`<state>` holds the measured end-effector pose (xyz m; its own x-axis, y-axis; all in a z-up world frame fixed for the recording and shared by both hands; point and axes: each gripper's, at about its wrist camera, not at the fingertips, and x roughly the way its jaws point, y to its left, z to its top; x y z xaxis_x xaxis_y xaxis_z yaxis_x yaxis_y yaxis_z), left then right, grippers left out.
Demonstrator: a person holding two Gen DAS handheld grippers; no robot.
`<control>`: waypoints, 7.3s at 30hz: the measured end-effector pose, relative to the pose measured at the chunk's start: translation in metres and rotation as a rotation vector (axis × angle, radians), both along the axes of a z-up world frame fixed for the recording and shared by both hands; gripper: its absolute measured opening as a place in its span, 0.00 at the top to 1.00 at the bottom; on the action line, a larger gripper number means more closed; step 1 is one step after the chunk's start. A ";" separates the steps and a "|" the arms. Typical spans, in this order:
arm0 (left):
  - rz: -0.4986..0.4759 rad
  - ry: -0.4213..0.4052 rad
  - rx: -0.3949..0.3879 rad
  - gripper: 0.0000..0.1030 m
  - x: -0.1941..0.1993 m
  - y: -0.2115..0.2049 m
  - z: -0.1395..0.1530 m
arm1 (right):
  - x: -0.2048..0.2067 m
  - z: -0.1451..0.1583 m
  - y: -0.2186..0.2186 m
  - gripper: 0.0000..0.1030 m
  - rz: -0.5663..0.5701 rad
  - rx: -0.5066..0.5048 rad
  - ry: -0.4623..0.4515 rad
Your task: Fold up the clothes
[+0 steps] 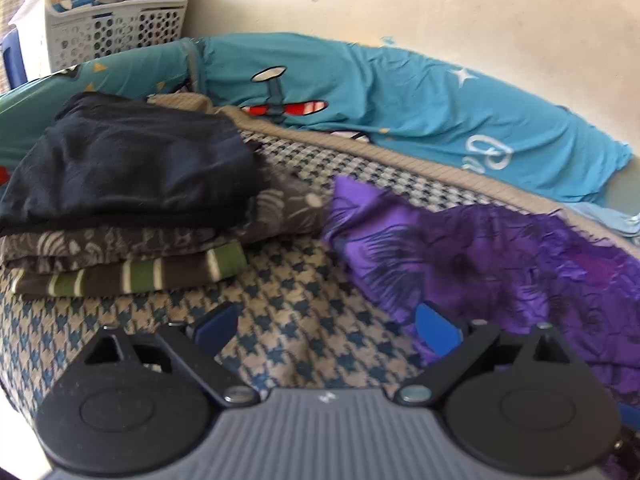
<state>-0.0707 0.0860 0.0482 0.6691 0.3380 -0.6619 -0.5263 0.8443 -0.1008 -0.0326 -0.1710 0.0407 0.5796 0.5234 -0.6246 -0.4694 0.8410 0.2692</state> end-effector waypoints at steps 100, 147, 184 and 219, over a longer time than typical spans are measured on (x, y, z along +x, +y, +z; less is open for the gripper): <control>0.025 0.103 -0.033 0.00 0.027 -0.035 -0.041 | 0.070 0.036 -0.116 0.89 -0.430 -0.032 -0.208; -0.271 0.067 -0.523 0.17 0.209 0.026 -0.043 | 0.043 -0.007 0.016 0.75 0.180 -0.082 -0.147; -0.412 -0.023 -0.396 0.71 0.232 0.019 -0.029 | 0.062 -0.026 0.053 0.68 0.245 0.057 -0.062; -0.183 -0.013 0.048 0.61 0.222 0.018 -0.041 | 0.066 -0.025 0.046 0.64 0.188 0.033 -0.051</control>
